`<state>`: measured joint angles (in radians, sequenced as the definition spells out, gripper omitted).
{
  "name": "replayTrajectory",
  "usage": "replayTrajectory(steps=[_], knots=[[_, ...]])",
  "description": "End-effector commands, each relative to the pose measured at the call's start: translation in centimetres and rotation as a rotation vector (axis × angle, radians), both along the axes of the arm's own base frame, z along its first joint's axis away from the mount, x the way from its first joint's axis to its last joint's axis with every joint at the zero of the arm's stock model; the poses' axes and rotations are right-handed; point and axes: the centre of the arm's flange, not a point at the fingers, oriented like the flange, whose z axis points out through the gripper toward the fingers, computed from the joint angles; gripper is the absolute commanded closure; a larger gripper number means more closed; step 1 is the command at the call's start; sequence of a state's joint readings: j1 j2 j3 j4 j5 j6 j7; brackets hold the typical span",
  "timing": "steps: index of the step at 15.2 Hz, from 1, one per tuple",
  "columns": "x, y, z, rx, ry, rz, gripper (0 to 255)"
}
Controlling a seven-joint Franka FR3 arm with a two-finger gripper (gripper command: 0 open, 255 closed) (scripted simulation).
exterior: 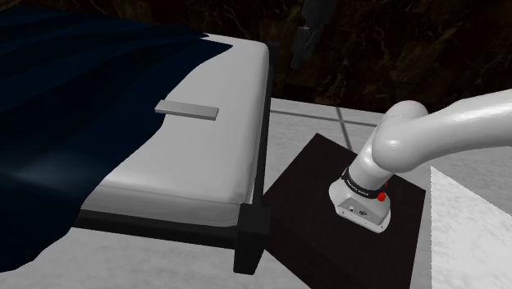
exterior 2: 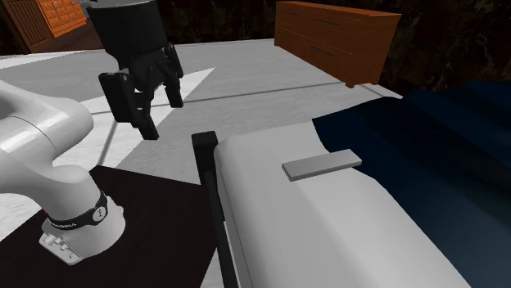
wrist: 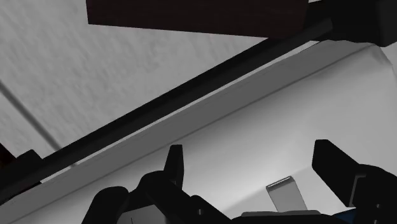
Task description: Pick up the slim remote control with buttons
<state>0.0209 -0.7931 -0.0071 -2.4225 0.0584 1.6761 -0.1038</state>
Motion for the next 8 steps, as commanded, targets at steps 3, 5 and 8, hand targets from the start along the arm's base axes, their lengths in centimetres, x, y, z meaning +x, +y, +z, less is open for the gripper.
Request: replayTrajectory(steps=[3, 5, 8], knots=[[2.2, 1.2, -1.1, -0.003, 0.003, 0.018, 0], [4.3, 2.5, -2.1, -0.007, 0.006, 0.035, 0], [7.5, 4.4, -3.7, -0.012, 0.010, 0.062, 0]])
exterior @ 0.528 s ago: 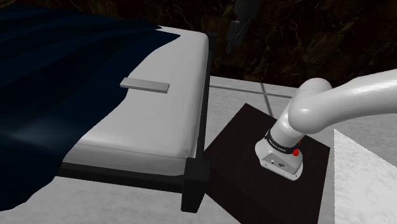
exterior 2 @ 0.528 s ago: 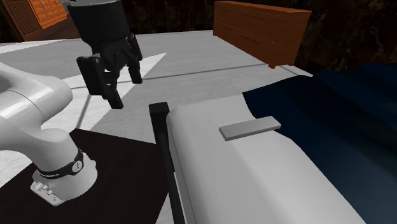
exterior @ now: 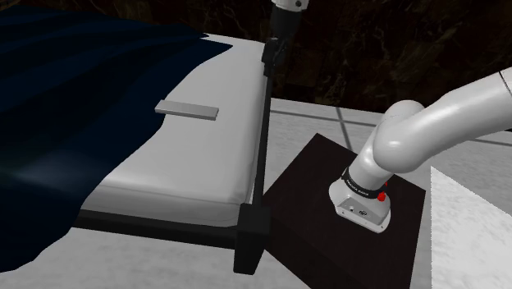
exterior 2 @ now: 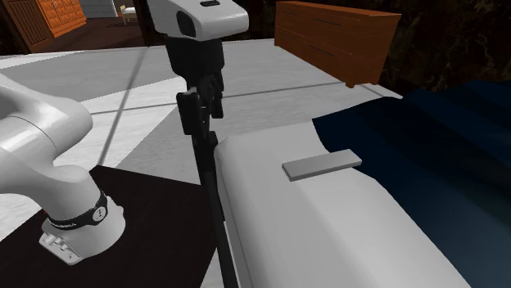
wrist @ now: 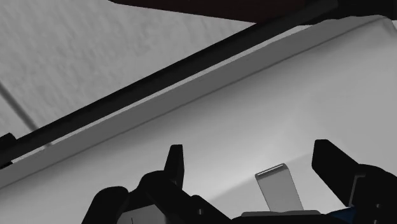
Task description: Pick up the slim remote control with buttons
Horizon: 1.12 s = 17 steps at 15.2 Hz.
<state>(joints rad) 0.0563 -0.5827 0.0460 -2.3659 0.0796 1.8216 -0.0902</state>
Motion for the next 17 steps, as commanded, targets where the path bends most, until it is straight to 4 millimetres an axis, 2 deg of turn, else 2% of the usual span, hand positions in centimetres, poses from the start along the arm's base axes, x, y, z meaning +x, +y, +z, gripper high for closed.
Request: replayTrajectory(steps=[1, 17], knots=[[2.2, 1.3, -1.0, -0.003, 0.003, 0.018, 0], [17.9, 13.1, -10.1, -0.030, 0.026, 0.159, 0]])
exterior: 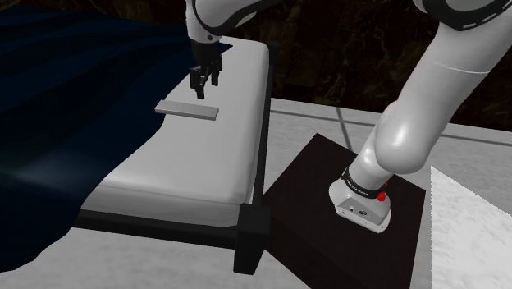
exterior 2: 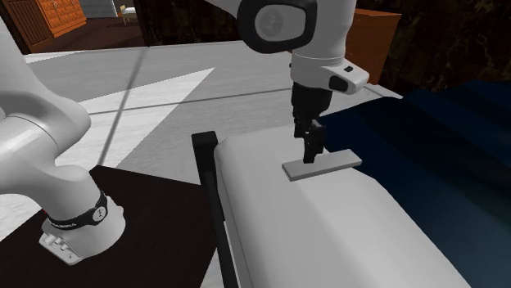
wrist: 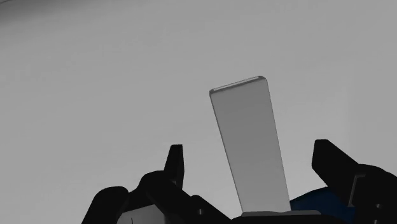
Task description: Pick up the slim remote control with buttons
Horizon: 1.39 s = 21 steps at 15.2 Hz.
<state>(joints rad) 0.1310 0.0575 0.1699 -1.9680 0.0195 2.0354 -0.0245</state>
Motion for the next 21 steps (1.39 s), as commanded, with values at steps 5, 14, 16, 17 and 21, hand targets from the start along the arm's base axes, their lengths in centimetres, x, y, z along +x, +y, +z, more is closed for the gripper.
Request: replayTrajectory(steps=[5, 14, 16, 17, 21], knots=[[5.6, 5.0, -3.6, -0.010, 0.008, 0.053, 0], [6.2, 5.5, -8.0, -0.011, 0.009, 0.059, 0], [6.2, 5.5, -8.0, -0.011, 0.009, 0.059, 255], [6.2, 5.5, -8.0, -0.011, 0.010, 0.059, 255], [6.2, 5.5, -8.0, -0.011, 0.010, 0.059, 255]])
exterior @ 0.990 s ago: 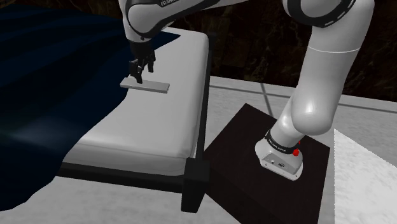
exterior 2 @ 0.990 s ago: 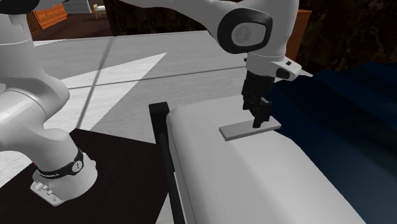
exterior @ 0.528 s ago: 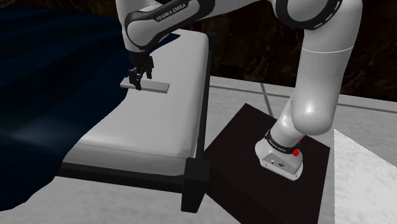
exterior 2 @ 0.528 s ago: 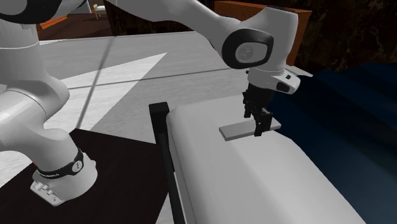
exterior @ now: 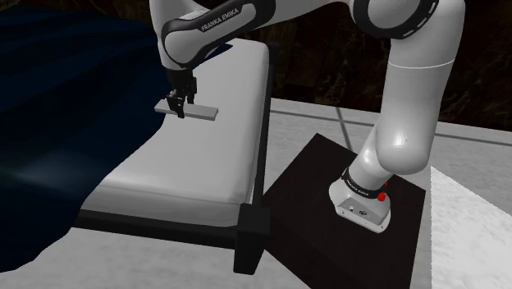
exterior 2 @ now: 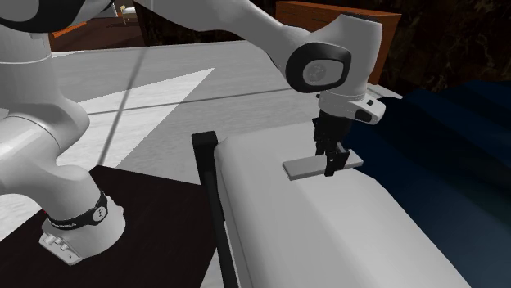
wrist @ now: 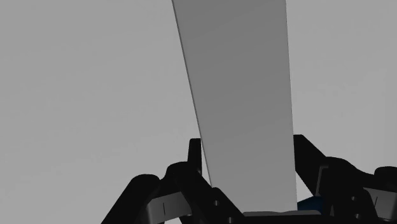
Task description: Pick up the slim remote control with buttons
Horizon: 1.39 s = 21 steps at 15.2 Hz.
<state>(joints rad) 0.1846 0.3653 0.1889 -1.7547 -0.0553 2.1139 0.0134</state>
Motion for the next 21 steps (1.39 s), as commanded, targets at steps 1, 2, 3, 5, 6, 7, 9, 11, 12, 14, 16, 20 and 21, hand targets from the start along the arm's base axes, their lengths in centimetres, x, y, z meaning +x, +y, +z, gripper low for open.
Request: replayTrajectory(steps=[1, 2, 3, 5, 6, 7, 9, 11, 12, 14, 16, 20, 21], knots=[[0.0, 0.0, -0.1, 0.000, 0.002, -0.001, 255], [0.0, 0.0, -0.1, 0.000, 0.002, -0.001, 255], [0.0, 0.0, -0.1, 0.000, 0.002, -0.001, 255], [-0.1, 0.0, 0.4, 0.000, 0.002, -0.001, 255], [-0.1, 0.0, 1.0, 0.000, 0.002, -0.001, 255], [-0.1, 0.0, 1.5, 0.000, 0.002, -0.001, 255], [-0.1, 0.0, 2.5, 0.000, 0.002, -0.001, 255], [-0.1, 0.0, 3.6, 0.000, 0.002, -0.001, 255], [-0.1, 0.0, 4.1, 0.000, 0.002, -0.001, 255], [-0.1, 0.0, 5.2, 0.000, 0.002, -0.001, 255], [-0.1, 0.0, 6.2, 0.000, 0.002, -0.001, 255], [-0.1, 0.0, 7.9, 0.000, 0.002, -0.001, 255], [-0.1, 0.0, 7.9, 0.000, 0.002, -0.001, 255]])
